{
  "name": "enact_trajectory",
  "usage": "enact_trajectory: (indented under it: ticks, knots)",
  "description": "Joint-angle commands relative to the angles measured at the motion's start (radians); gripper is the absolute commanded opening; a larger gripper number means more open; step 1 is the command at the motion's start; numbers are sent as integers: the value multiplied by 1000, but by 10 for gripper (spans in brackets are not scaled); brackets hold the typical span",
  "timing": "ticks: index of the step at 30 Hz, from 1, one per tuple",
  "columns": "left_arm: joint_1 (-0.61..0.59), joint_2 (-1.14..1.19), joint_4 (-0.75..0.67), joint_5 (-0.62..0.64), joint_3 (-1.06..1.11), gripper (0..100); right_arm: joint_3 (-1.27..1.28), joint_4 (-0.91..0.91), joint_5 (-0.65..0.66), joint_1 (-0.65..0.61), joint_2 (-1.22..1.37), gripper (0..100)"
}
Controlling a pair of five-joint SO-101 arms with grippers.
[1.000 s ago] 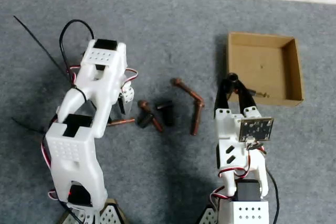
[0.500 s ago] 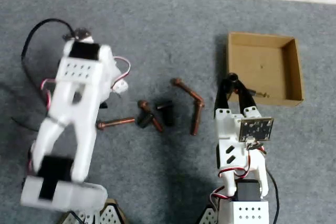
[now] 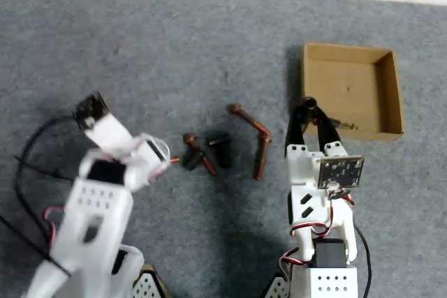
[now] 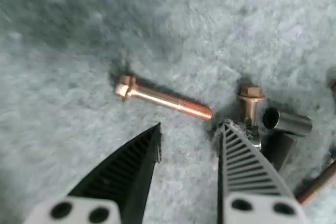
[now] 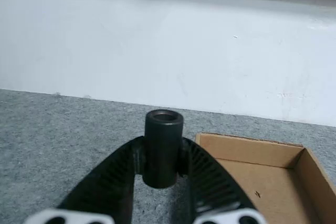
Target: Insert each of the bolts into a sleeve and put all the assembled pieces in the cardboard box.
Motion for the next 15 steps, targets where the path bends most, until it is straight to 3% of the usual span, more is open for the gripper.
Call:
enact_trajectory:
  ticks: [1, 7, 15]
  knots:
    - [36, -170, -178, 25, 213, 171, 122, 2, 8, -10, -19, 6]
    - [33, -228, -244, 26, 317, 171, 122, 4, 8, -39, -19, 6]
    - [33, -104, -250, 83, 229, 171, 122, 4, 8, -41, -19, 6]
